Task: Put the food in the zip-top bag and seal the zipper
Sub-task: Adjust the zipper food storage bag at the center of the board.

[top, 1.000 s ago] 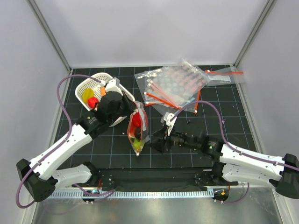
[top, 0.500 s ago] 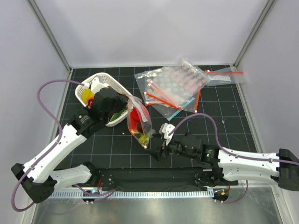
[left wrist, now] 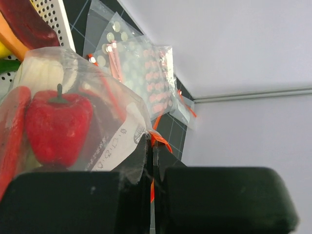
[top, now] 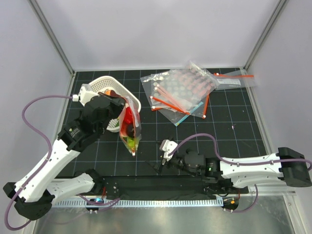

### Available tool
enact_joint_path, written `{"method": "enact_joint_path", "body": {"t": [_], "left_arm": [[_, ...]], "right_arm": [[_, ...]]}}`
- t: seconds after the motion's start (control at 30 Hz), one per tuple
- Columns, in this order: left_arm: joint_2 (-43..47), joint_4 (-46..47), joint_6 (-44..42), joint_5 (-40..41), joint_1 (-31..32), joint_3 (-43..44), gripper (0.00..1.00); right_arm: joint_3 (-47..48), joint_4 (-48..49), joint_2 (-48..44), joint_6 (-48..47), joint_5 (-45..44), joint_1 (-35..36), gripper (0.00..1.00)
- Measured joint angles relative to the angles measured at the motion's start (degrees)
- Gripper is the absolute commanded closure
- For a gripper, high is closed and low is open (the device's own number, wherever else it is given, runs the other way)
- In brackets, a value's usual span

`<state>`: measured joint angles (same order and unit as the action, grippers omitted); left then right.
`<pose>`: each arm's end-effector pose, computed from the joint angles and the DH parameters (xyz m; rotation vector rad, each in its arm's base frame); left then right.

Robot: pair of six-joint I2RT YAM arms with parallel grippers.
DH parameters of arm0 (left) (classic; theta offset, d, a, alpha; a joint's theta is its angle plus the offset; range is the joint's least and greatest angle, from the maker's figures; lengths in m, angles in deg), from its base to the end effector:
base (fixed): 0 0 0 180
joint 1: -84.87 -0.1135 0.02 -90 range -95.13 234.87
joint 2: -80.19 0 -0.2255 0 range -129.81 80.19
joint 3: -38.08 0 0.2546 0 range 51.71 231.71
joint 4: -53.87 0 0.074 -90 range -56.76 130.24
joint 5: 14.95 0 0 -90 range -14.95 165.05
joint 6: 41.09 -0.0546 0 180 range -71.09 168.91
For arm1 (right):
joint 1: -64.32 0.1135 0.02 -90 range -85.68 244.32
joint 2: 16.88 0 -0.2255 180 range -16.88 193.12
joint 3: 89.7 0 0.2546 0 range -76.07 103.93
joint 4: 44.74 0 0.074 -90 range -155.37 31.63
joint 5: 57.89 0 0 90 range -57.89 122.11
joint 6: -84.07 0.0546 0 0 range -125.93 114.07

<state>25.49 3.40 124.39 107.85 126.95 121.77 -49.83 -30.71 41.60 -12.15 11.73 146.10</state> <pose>0.1860 -0.1281 0.3770 -0.9275 1.7417 -0.8319 0.0572 0.2627 0.2145 -0.9617 1.3951 0.7078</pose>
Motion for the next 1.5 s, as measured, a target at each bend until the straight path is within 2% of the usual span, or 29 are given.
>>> {"method": "enact_joint_path", "body": {"t": [0.37, 0.57, 0.67, 0.7, 0.77, 0.8, 0.83, 0.87, 0.97, 1.0, 1.03, 1.1, 1.13, 1.2, 1.23, 1.33, 1.37, 1.5], "left_arm": [[-1.62, 0.04, 3.65, -0.5, 0.0, 0.0, 1.0], [-1.9, 0.26, 5.33, -2.01, 0.0, 0.0, 1.0], [-2.16, 0.52, 5.57, -3.04, 0.0, 0.0, 1.0], [-2.21, 0.59, 5.6, -3.34, 0.0, 0.0, 1.0], [-2.21, 0.63, 5.57, -3.76, 0.0, -0.02, 1.0], [-2.21, 0.76, 5.55, -3.93, 0.0, -0.02, 0.99], [-2.21, 1.01, 5.55, -3.98, 0.0, -0.04, 0.99], [-2.21, 1.33, 5.53, -4.04, 0.0, -0.15, 1.0], [-2.14, 2.69, 5.22, -4.13, 0.0, -0.9, 0.99], [-2.14, 3.15, 4.96, -4.13, 0.0, -1.22, 0.99], [-2.14, 3.58, 4.35, -4.13, 0.0, -1.49, 0.96], [-2.14, 4.31, 1.68, -4.37, 0.0, -1.75, 0.79], [-2.14, 4.85, 0.11, -4.52, 0.0, -1.75, 0.63], [-2.01, 6.27, -4.48, -5.07, 0.0, -1.79, 0.5], [-1.84, 7.41, -6.91, -5.46, 0.0, -2.05, 0.39], [-0.44, 11.41, -15.5, -7.08, 0.0, -4.0, 0.21], [0.33, 13.16, -18.8, -8.02, 0.0, -5.18, 0.19], [3.08, 18.8, -31.26, -13.73, 0.0, -10.01, 0.02]], "right_arm": [[-0.96, 7.02, 0.35, -5.68, -7.87, 6.12, 0.0], [-1.16, 13.42, 4.33, -9.55, -13.75, 7.63, 0.0], [-1.73, 20.85, 8.68, -13.35, -19.17, 7.69, 0.15], [-1.73, 22.95, 10.19, -14.64, -20.76, 7.63, 0.28], [-1.73, 25.55, 12.22, -16.22, -22.99, 7.28, 0.42], [-1.73, 26.23, 12.74, -16.87, -23.67, 6.62, 0.58], [-1.73, 26.27, 12.68, -16.9, -23.87, 6.03, 0.67], [-1.73, 26.34, 12.44, -16.74, -24.02, 5.46, 0.8], [-1.73, 22.88, 8.55, -14.6, -22.67, 3.02, 0.95], [-1.73, 21.38, 6.51, -13.81, -21.9, 2.4, 0.97], [-1.73, 19.71, 4.2, -12.98, -21.27, 2.1, 0.98], [-1.7, 15.74, -0.48, -11.69, -19.3, 1.99, 0.99], [-1.64, 13.16, -3.37, -10.8, -18.23, 1.97, 0.99], [-1.38, 7.34, -9.16, -8.92, -15.65, 1.46, 0.99], [-0.7, 3.76, -11.96, -7.69, -13.75, 0.85, 0.99], [2.14, -6.25, -17.79, -3.58, -8.09, -2.12, 0.99], [3.26, -9.25, -18.67, -2.23, -6.25, -3.52, 0.99], [6.99, -18.08, -18.18, 1.95, 1.36, -8.15, 0.99]]}}
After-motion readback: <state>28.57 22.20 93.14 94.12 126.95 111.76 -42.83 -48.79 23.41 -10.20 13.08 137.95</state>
